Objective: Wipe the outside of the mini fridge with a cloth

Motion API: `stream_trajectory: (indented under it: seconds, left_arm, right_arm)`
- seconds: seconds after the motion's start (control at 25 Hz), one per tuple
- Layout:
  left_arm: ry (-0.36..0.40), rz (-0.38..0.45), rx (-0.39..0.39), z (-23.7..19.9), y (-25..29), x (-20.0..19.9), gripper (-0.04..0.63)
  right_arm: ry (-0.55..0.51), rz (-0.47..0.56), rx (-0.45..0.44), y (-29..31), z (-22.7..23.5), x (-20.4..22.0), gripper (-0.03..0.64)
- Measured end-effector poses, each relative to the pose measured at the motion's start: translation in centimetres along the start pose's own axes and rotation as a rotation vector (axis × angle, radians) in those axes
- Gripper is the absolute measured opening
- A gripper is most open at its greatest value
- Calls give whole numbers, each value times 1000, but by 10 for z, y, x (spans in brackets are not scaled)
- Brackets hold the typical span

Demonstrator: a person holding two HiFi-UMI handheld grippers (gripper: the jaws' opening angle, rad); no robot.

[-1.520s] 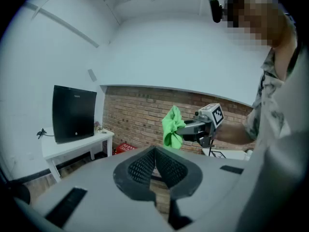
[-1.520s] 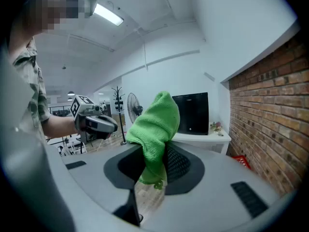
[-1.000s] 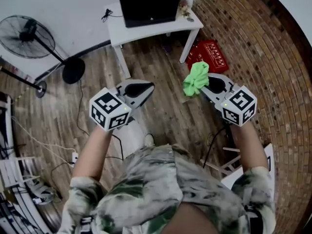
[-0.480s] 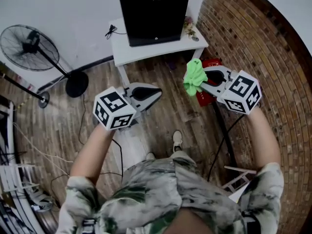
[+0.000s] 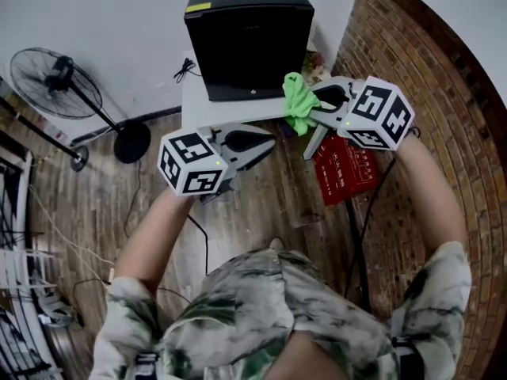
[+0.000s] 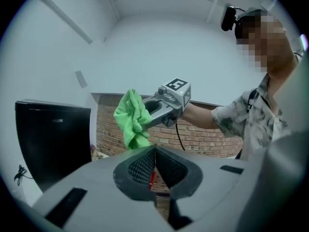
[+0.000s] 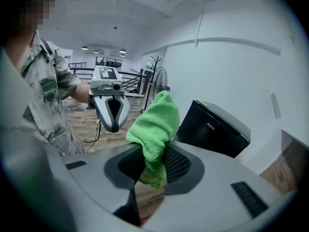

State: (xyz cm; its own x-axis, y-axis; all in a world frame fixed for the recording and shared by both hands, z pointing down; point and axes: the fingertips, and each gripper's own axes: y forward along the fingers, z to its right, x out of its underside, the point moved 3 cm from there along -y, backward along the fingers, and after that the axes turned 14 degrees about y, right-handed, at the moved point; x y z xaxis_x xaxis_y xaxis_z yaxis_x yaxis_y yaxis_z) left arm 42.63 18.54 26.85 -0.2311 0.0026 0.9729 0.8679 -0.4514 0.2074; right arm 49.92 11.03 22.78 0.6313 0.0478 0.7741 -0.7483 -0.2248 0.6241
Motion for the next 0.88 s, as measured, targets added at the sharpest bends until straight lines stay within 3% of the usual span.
stream_trajectory:
  seconds: [0.44,0.88]
  left_arm:
    - [11,5,-27,-60,70,-42,26]
    - [35,43,27,-147,54,-46,26]
  right_arm:
    - [-150,4,-103,14,98,-45,107]
    - [-175,20,-49,76,183,-145,107]
